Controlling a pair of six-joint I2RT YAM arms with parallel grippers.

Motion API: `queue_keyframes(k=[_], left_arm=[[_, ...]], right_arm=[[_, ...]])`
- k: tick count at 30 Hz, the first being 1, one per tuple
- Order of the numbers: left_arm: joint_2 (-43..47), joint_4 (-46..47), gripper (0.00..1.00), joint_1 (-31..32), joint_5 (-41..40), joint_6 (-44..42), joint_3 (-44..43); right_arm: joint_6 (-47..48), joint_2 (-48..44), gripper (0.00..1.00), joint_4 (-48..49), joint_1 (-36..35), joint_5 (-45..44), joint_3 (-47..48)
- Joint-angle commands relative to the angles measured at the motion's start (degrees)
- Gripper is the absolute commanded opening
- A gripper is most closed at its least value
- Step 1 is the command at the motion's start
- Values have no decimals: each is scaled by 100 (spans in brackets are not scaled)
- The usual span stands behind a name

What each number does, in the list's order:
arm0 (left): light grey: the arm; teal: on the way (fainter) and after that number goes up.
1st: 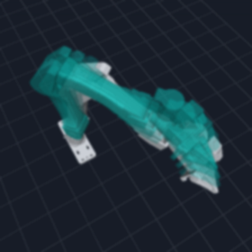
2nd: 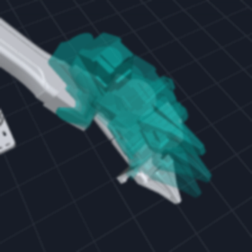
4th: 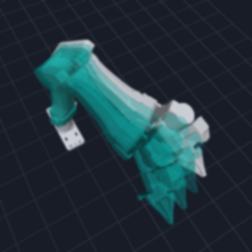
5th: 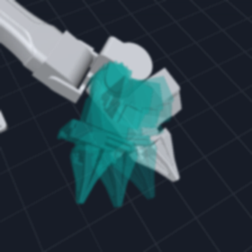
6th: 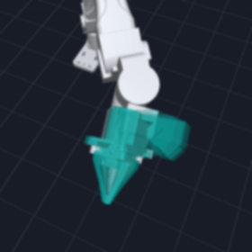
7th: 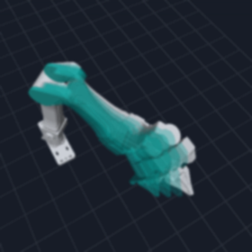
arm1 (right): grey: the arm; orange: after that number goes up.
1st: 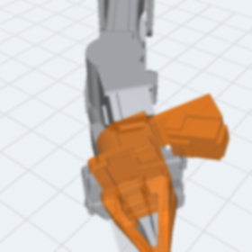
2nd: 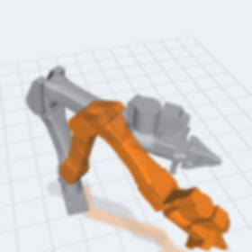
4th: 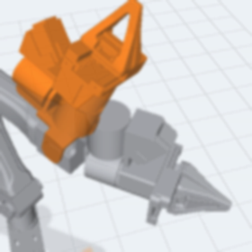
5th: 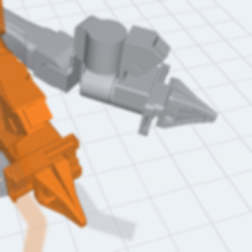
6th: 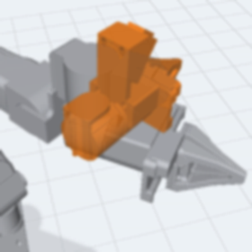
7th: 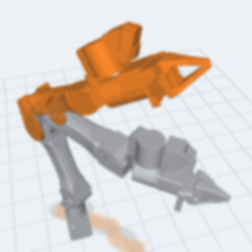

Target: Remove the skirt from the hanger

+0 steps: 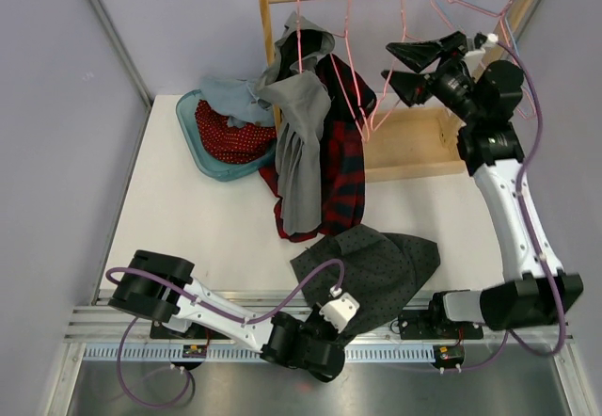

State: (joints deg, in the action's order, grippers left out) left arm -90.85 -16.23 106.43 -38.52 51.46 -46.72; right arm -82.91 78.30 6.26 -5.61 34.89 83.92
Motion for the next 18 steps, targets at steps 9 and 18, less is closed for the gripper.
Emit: queue_keyframes(k=[9,18], left_arm=[[50,-492,0,-44,-225,-135,-590],[628,-3228,0,-105,-1386,-1338,-2508]], right_arm=[[3315,-1669,99,-4621,24,-3233,1802],[4547,-2556,99,-5653,24,-4763,1875]])
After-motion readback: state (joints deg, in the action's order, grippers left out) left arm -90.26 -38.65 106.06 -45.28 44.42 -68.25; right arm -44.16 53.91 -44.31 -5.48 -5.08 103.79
